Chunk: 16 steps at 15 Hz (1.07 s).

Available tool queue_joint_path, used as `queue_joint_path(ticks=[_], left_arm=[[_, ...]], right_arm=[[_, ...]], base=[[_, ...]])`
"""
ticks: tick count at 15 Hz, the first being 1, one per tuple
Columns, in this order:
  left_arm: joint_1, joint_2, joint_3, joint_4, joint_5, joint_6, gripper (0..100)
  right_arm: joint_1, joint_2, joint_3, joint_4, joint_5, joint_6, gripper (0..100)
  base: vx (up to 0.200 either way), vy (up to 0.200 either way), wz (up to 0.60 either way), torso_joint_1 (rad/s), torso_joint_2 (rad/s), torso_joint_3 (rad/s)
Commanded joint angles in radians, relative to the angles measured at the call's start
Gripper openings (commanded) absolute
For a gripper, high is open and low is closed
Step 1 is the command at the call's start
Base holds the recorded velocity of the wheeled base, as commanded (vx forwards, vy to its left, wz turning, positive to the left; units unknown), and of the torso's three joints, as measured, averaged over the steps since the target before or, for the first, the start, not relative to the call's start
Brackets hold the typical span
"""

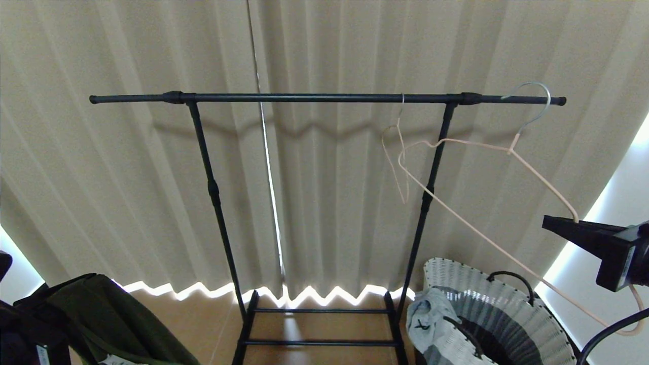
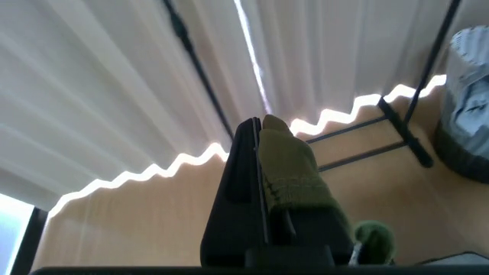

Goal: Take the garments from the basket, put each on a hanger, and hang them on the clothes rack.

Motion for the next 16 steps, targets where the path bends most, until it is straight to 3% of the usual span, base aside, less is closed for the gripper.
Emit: queue_joint_path(ticks=[1,7,10,13,16], left_arm=[[0.000,0.014,-0.001,-0.001,0.001,0.000,0],[-0.051,0.020,0.001,-0.001,0.001,0.001,0],[-0.100,0.109,-0.084,0.001,0.002,-0.002,0],[-0.101,0.325,-0.282,0.004,0.016,-0.006,0],[-0.135,0.548,-0.458,0.003,0.126,-0.034,0]], right_arm=[[0.030,0.008,-0.001,0.000,0.000,0.001,0],[0.157,0.037,0.002,-0.006,0.002,0.007,0],[0.223,0.108,0.002,-0.080,0.002,0.005,0],[0.323,0.152,0.000,-0.143,0.003,0.005,0],[0.415,0.209,0.005,-0.244,0.003,0.007,0]], base=[[0.000,0.200,0.00,0.002,-0.01,0.002],[0.000,0.000,0.00,0.000,0.00,0.000],[0.000,0.000,0.00,0.000,0.00,0.000],[0.000,0.000,0.00,0.000,0.00,0.000],[0.000,0.000,0.00,0.000,0.00,0.000]])
